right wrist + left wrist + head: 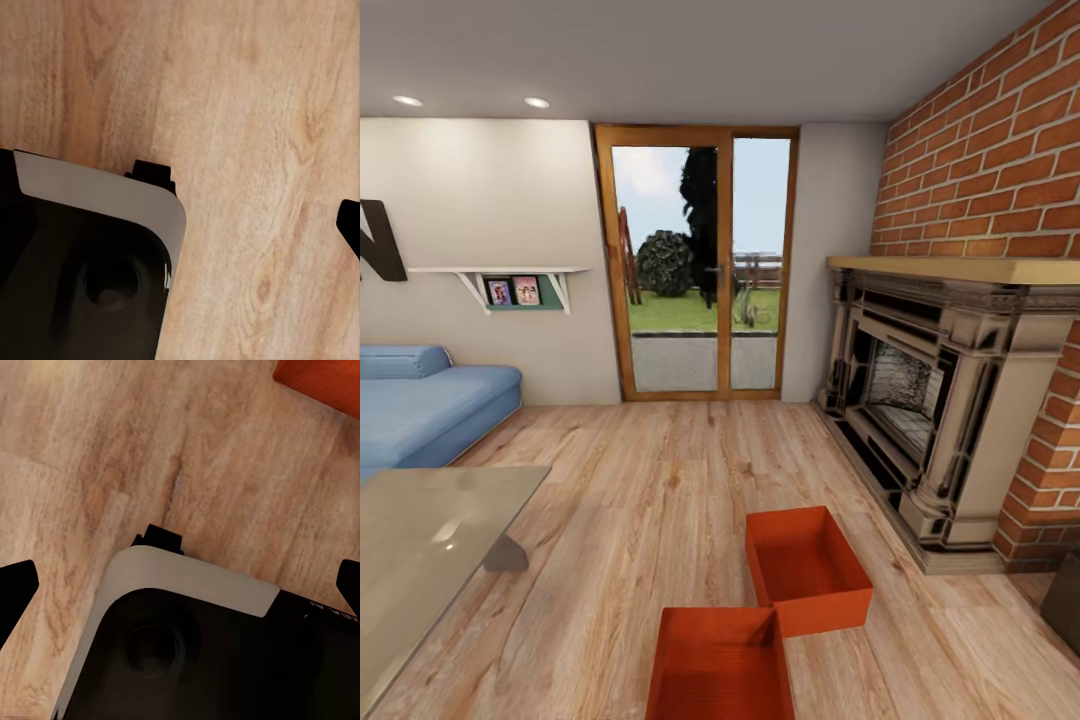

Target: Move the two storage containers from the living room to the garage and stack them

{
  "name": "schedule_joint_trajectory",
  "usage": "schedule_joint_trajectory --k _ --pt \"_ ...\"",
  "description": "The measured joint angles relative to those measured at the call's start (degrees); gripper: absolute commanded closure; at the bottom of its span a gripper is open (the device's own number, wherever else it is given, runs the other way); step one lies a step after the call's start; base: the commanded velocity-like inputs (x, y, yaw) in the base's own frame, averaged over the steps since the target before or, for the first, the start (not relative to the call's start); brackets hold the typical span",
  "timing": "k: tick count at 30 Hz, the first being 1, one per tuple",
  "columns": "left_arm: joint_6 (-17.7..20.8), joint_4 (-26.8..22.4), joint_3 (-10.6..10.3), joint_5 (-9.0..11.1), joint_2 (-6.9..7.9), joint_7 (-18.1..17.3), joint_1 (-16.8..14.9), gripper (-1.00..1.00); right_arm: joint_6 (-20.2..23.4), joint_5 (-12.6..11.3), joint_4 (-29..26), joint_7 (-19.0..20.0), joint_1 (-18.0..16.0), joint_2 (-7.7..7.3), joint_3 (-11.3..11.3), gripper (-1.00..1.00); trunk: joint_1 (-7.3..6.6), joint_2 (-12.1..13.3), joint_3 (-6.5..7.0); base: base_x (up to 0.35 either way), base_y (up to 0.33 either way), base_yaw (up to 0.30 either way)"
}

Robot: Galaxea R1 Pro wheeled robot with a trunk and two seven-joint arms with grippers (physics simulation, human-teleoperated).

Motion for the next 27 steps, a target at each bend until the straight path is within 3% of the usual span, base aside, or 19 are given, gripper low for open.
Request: schedule_joint_trajectory --k 27 --pt "0.00 0.00 -0.06 0.00 0.00 0.00 0.00 -1.00 0.08 -0.09 0.00 -0.03 0.00 -0.01 0.03 -1.00 0.00 0.00 0.00 0.000 0.000 0.003"
